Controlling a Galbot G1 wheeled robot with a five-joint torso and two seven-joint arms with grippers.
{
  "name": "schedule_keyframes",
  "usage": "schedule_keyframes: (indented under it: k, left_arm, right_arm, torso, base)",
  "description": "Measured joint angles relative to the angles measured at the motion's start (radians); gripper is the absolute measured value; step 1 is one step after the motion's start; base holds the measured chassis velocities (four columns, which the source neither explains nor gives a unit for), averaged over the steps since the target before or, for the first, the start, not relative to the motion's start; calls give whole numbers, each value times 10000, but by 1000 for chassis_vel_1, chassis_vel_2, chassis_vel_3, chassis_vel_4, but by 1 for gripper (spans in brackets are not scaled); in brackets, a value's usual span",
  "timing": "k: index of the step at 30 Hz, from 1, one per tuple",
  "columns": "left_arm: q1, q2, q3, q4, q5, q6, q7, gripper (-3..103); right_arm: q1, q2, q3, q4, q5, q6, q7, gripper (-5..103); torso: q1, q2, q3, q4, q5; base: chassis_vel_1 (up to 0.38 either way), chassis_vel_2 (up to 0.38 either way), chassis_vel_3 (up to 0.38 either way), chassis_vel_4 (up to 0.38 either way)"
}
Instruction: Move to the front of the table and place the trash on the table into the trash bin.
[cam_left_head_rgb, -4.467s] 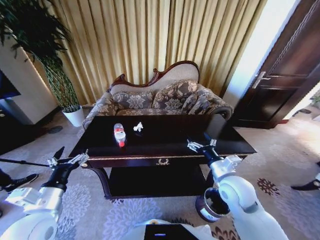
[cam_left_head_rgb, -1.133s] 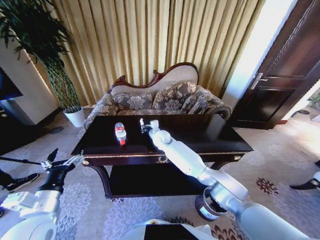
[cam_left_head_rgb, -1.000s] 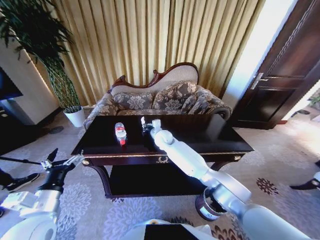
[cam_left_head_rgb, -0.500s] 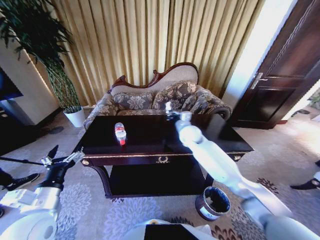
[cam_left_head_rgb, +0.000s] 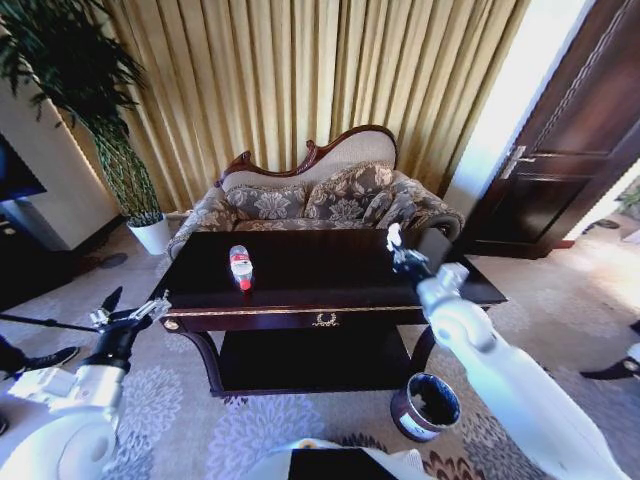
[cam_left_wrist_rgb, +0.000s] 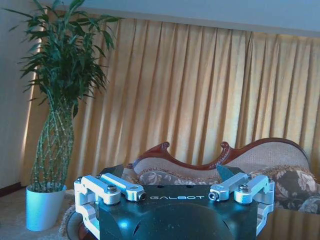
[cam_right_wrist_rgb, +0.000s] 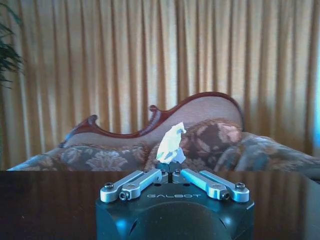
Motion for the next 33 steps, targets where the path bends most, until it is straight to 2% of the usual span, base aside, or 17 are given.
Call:
schedule_keyframes:
  k: [3,6,11,23,33]
  left_arm:
    - [-90,76,24,61,-11,47,24,100]
    - [-154,151,33,131,-131,161,134,100]
    - [-232,209,-25,345,-274,264,350,100]
    - [-124,382,-121,394,-302,328,478,100]
    - [68,238,-168,153,-257,281,509,100]
  right_arm:
    - [-624,175,458,215,-226,115,-158,0]
    - [-1752,685,1143,524,-733,360,-544,0]
    - [-2495,1176,1485,723,-1092,525,-706,0]
    - [-2686,1495,1569,917,-1290,535,-706,0]
    - [-2405,1628,1088,703,-1628,579,-670,0]
  torso:
    - [-1,1,0,1,2]
    - [0,0,1,3,2]
    - [0,0,2,3,0]
    - [6,-3,4,4,1]
    - [-10,6,-2,2,1]
  base:
    - [0,0,0,0]
    - [0,0,0,0]
    - [0,0,0,0]
    - [45,-33,-42,39]
    - [206,-195,-211,186]
